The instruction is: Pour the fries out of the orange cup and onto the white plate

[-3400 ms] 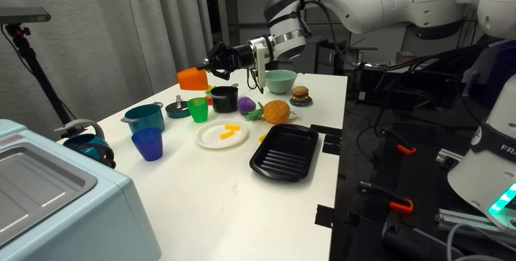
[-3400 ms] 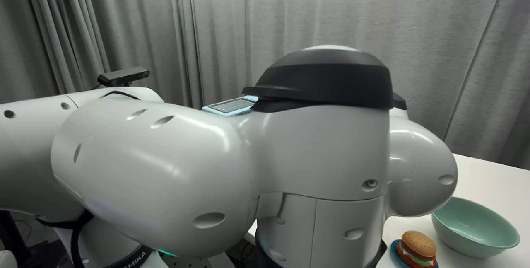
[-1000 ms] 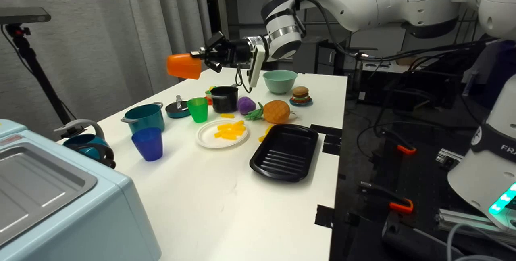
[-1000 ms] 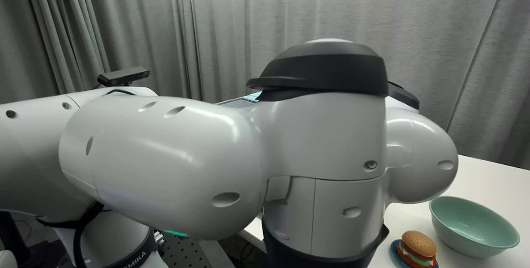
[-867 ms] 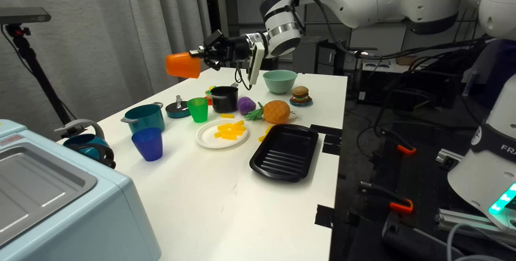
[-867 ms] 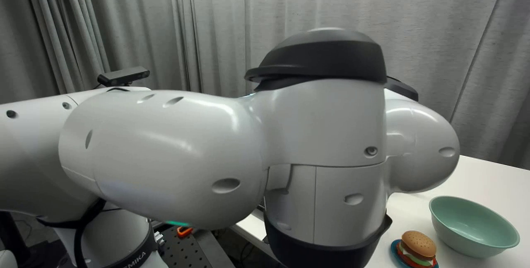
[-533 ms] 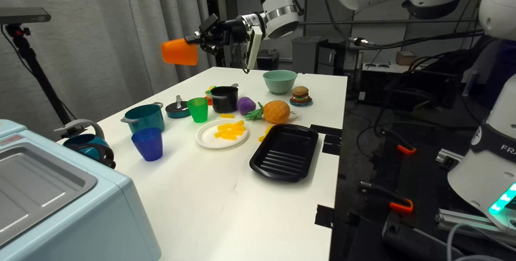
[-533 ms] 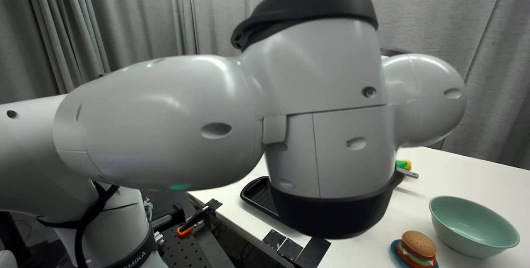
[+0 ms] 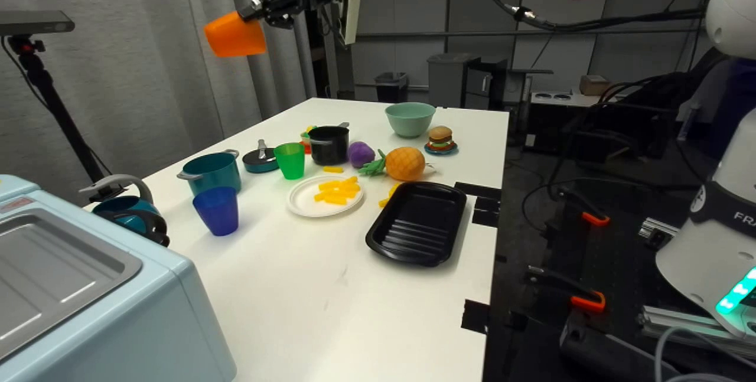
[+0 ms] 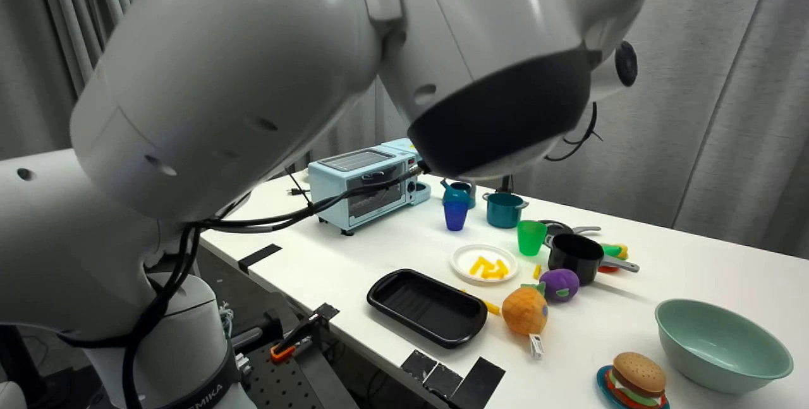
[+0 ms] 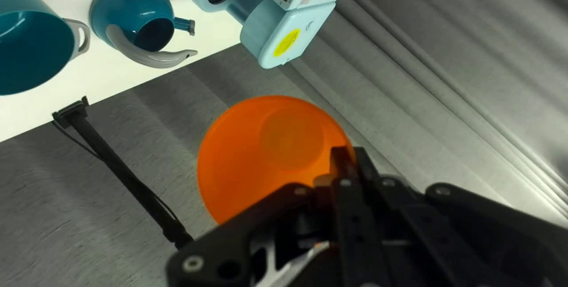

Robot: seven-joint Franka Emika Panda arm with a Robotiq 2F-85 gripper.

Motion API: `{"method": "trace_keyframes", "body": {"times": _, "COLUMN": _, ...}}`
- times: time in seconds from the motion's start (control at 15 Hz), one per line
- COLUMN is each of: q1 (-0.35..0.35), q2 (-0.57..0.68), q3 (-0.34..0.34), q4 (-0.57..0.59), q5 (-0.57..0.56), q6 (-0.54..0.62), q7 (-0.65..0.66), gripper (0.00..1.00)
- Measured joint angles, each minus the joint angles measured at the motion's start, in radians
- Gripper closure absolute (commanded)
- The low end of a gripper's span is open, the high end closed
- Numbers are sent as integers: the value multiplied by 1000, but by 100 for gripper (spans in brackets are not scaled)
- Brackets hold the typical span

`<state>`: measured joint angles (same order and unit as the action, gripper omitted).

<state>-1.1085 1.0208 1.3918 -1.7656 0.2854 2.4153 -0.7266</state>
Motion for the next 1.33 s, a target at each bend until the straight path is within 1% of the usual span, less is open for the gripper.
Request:
{"method": "trace_keyframes", "body": {"times": 0.2, "q1": 64, "q2": -115, "q3": -21, "q4": 20, "q5": -29, "q6": 0, "q7": 75, "gripper": 99}}
{"method": "trace_keyframes", "body": {"times": 0.33, "q1": 116, "q2": -193, "q3": -53, "q4": 22, "q5": -42, "q6": 1, "q7": 123, "gripper": 99}}
{"method": "trace_keyframes", "body": {"times": 0.47, "q1": 186, "q2": -264, "q3": -103, "q4": 13, "q5": -48, "q6": 12, "q7": 164, "gripper": 99}}
{"method": "trace_keyframes", "body": {"times": 0.6, "q1": 284, "q2": -325, "q3": -173, "q4": -11, "q5": -51, "q6": 47, "q7": 200, "gripper": 99}}
{"method": "trace_keyframes", "body": {"times": 0.8, "q1": 466, "q2": -397, "q3": -330, "q4": -40, "q5": -61, "q6": 99, "q7": 258, "gripper": 99}}
{"method": "trace_keyframes", "body": {"times": 0.93, "q1": 607, "q2": -429, "q3": -466, "q4": -49, "q5": -71, "q6": 121, "q7": 301, "gripper": 99}}
{"method": "trace_keyframes", "body": {"times": 1.13, "q1": 827, "q2": -464, "q3": -689, "q4": -45, "q5": -108, "q6": 132, "q7": 382, "gripper": 99}}
{"method": "trace_keyframes", "body": {"times": 1.2, "q1": 894, "q2": -472, "q3": -758, "q4": -42, "q5": -120, "q6": 132, "q7": 408, "gripper": 99}}
{"method": "trace_keyframes", "body": {"times": 1.33, "q1": 1004, "q2": -480, "q3": -872, "q4": -36, "q5": -132, "q6": 126, "q7": 452, "gripper": 99}}
